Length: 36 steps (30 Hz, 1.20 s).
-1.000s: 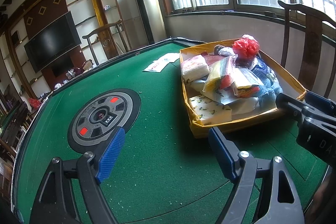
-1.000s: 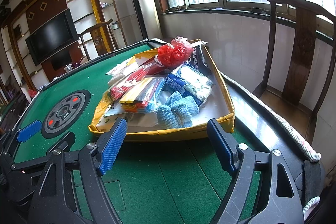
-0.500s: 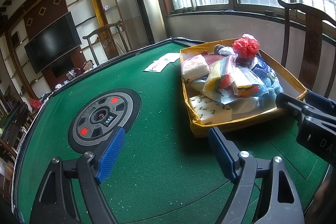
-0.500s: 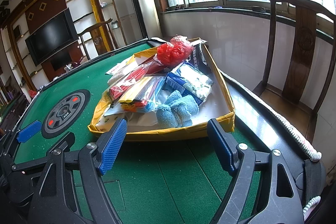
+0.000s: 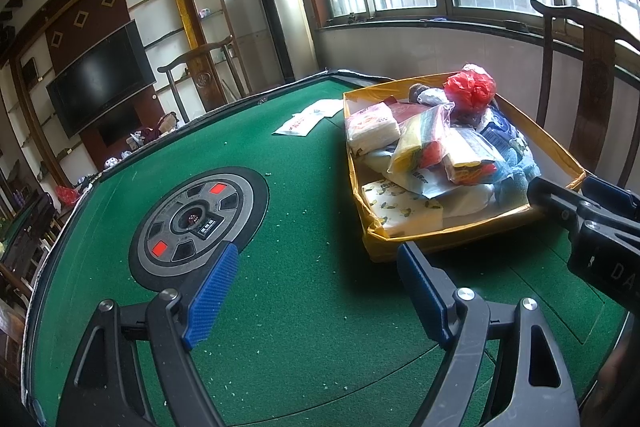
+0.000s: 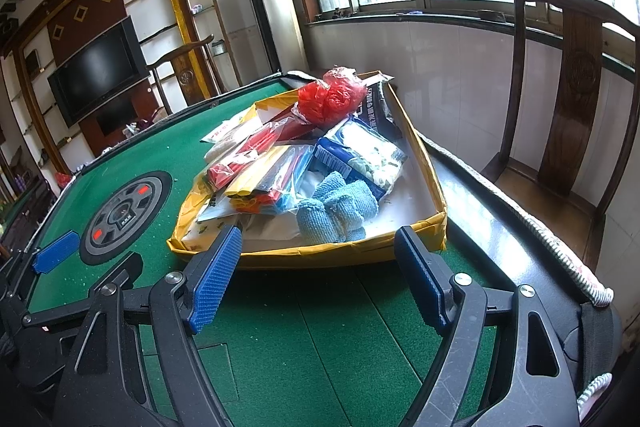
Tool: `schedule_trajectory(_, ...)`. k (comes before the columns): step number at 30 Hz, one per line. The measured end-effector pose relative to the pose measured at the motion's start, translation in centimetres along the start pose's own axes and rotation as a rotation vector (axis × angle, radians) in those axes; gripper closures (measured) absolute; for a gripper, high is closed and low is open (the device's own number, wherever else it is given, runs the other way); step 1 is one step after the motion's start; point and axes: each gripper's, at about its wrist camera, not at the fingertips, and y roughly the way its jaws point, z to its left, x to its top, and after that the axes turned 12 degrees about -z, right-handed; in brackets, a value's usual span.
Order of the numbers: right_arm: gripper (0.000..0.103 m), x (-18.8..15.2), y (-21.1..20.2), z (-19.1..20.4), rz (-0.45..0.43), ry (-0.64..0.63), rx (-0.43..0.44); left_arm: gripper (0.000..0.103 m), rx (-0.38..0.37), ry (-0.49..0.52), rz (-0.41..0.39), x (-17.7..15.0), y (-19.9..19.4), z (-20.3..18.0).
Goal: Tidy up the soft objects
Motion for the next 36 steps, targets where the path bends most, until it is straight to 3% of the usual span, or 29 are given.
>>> schedule_trajectory(31,0.023,-0.7,-0.71,0.5,0.009,0.029,-0.002,0.021,0.001,0.011,0.01,0.11,-0.21,0.01)
schedule_trajectory(36,0.023,-0.58,-0.9,0.34,0.012,0.045,-0.003,0.021,0.034,0.035,0.015,-0.13,-0.19,-0.2)
